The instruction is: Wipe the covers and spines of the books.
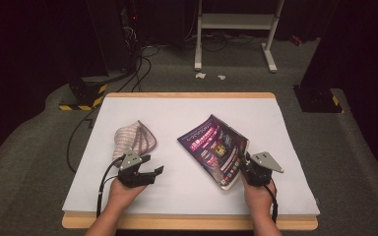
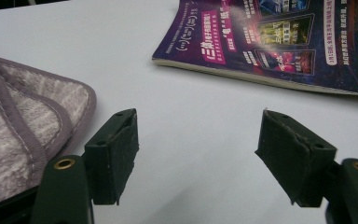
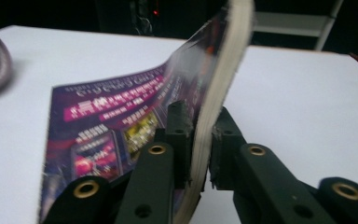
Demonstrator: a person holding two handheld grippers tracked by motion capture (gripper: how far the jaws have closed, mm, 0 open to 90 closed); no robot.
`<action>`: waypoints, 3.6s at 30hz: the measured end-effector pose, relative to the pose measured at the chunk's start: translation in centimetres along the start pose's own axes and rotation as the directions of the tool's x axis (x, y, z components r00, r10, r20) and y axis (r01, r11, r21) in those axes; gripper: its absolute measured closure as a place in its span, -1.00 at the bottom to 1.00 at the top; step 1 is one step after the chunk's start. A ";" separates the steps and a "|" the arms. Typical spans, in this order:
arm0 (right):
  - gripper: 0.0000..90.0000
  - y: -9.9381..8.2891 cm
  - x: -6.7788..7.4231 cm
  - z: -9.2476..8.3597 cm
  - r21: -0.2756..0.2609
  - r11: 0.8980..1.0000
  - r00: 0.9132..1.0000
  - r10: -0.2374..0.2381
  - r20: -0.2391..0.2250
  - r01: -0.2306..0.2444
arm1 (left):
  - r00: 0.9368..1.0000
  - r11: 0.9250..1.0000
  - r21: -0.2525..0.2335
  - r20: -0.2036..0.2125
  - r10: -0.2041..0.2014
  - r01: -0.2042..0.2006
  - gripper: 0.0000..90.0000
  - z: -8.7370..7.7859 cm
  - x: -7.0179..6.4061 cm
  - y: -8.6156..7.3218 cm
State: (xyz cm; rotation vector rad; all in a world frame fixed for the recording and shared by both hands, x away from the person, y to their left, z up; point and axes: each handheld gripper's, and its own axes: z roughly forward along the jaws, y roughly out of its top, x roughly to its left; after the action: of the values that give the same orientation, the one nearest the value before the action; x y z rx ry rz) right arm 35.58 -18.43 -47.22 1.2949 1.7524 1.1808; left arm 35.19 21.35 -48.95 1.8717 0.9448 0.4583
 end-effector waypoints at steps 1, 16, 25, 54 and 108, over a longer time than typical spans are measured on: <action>0.71 -0.5 -0.6 0.0 0.016 1.000 1.000 0.008 0.003 -0.008 | 1.000 1.000 -0.002 0.002 0.000 0.000 -0.35 0.0 -0.1 0.0; 0.52 -1.9 -4.2 -2.0 0.070 0.996 0.996 0.042 0.080 -0.048 | 1.000 1.000 0.000 0.011 -0.009 0.009 -0.37 0.3 -0.6 0.1; 0.23 -1.5 -5.1 -0.4 0.142 0.989 0.998 0.028 0.048 -0.035 | 1.000 1.000 0.006 0.007 0.000 0.000 -0.37 0.5 -1.0 0.1; -0.10 -1.0 -5.9 5.0 0.360 0.933 1.000 0.006 -0.019 0.001 | 1.000 0.999 0.024 0.005 0.030 -0.030 -0.40 0.9 -2.1 0.3; -0.05 -2.3 5.3 3.1 0.323 0.925 0.948 -0.098 -0.303 0.199 | 1.000 0.974 0.228 0.031 0.004 -0.011 -0.20 4.0 -4.7 -0.3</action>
State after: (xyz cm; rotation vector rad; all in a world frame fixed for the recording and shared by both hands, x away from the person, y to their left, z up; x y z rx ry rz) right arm 35.84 -12.77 -50.48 1.2013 2.3134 1.0351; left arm 34.74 15.40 -50.72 2.0831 1.0048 0.3364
